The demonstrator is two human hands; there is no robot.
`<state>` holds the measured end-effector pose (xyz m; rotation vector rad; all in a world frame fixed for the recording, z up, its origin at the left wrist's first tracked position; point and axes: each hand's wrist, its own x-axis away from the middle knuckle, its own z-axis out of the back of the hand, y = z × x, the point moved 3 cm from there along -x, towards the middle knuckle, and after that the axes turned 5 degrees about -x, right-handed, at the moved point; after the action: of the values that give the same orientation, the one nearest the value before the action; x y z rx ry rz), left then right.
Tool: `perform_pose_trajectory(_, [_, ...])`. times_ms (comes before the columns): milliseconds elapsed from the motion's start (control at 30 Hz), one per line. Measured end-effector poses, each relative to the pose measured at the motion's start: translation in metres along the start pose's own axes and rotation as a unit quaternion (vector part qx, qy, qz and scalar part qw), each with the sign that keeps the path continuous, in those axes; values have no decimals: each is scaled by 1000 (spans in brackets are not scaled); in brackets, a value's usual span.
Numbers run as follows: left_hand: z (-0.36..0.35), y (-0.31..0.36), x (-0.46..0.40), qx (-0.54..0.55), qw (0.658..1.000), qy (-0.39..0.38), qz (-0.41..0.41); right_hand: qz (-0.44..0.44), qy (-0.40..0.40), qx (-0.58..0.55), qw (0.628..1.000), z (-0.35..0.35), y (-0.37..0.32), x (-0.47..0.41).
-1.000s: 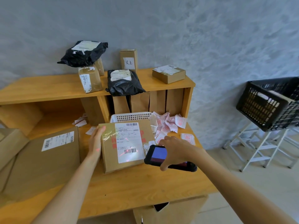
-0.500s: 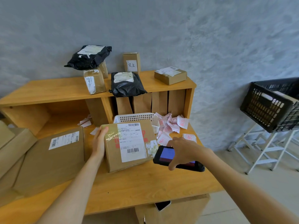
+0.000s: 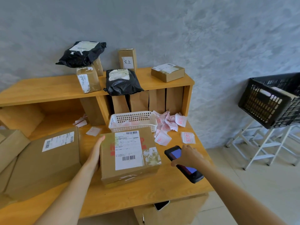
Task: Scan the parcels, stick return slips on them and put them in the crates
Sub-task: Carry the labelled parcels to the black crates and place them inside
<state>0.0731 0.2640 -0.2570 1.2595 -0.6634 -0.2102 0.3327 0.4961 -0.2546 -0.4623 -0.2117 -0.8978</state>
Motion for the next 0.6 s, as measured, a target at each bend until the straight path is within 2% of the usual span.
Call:
perform_pose_trajectory(233, [-16, -3, -18, 22, 999, 16, 34, -89, 11, -48, 995, -49, 5, -24])
perform_pose_trajectory(467, [-31, -3, -41, -29, 999, -1, 43, -98, 21, -32, 994, -75, -2, -43])
perform_pose_trajectory(533, [-30, 1, -49, -80, 996, 19, 13, -88, 23, -22, 996, -76, -2, -46])
perform_pose_trajectory(600, [-30, 10, -58, -160, 983, 54, -68, -85, 14, -42, 995, -72, 1, -52])
